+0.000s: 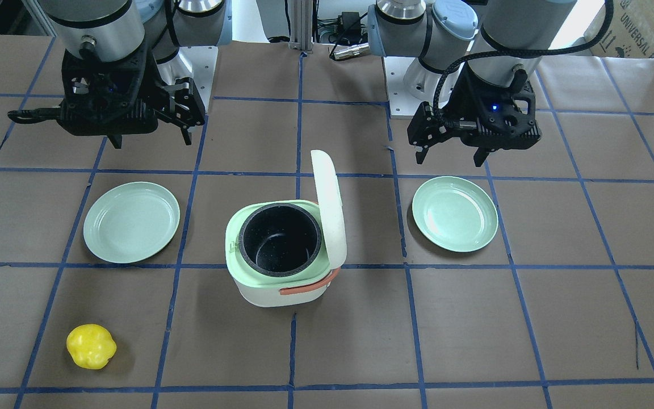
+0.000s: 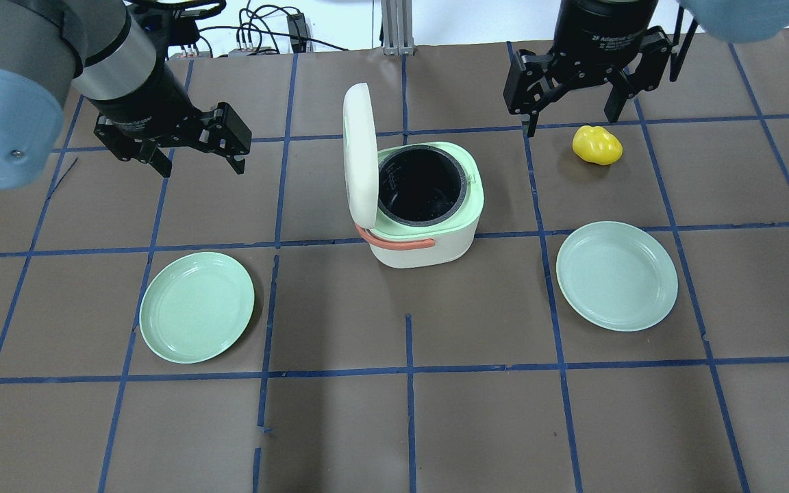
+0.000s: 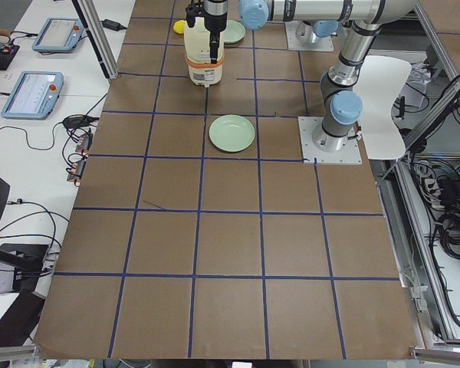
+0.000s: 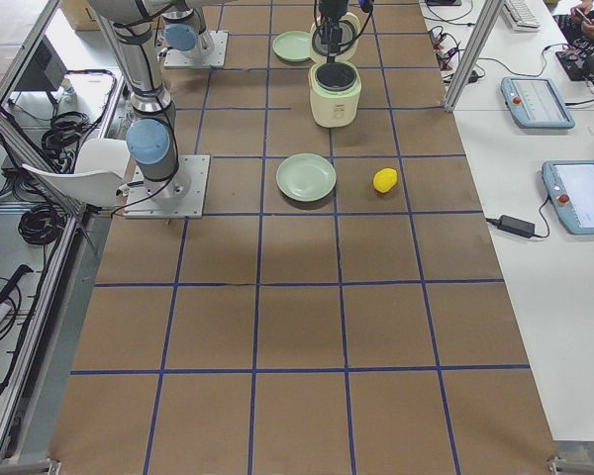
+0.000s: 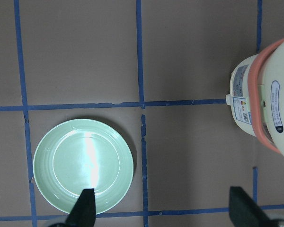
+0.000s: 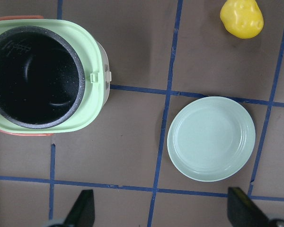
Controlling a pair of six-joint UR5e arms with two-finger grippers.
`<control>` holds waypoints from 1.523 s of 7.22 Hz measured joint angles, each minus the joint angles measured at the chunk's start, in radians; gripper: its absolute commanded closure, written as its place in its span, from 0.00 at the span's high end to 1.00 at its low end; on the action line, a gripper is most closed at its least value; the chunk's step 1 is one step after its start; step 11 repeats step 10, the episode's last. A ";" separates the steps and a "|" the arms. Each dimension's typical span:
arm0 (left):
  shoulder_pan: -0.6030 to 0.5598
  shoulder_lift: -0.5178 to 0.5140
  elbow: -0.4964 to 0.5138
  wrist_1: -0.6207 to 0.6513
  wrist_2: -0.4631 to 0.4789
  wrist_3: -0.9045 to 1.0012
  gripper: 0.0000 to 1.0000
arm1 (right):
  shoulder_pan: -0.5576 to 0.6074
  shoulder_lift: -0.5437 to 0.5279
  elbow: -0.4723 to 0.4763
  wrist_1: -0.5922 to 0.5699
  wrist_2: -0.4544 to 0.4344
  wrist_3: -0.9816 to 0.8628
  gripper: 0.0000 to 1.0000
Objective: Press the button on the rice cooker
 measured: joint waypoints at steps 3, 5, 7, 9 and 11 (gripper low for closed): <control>0.000 0.000 0.000 0.000 0.000 0.000 1.00 | -0.094 -0.084 0.110 -0.004 0.004 -0.073 1.00; 0.000 0.000 0.000 0.000 0.000 0.000 1.00 | -0.119 -0.120 0.165 -0.016 0.013 -0.084 1.00; 0.000 0.000 0.000 0.000 0.000 0.000 1.00 | -0.121 -0.120 0.167 -0.019 0.020 -0.083 1.00; 0.000 0.000 0.000 0.000 0.000 -0.001 1.00 | -0.120 -0.119 0.166 -0.027 0.021 -0.083 1.00; 0.000 0.000 0.000 0.000 0.000 0.000 1.00 | -0.119 -0.120 0.166 -0.031 0.021 -0.082 1.00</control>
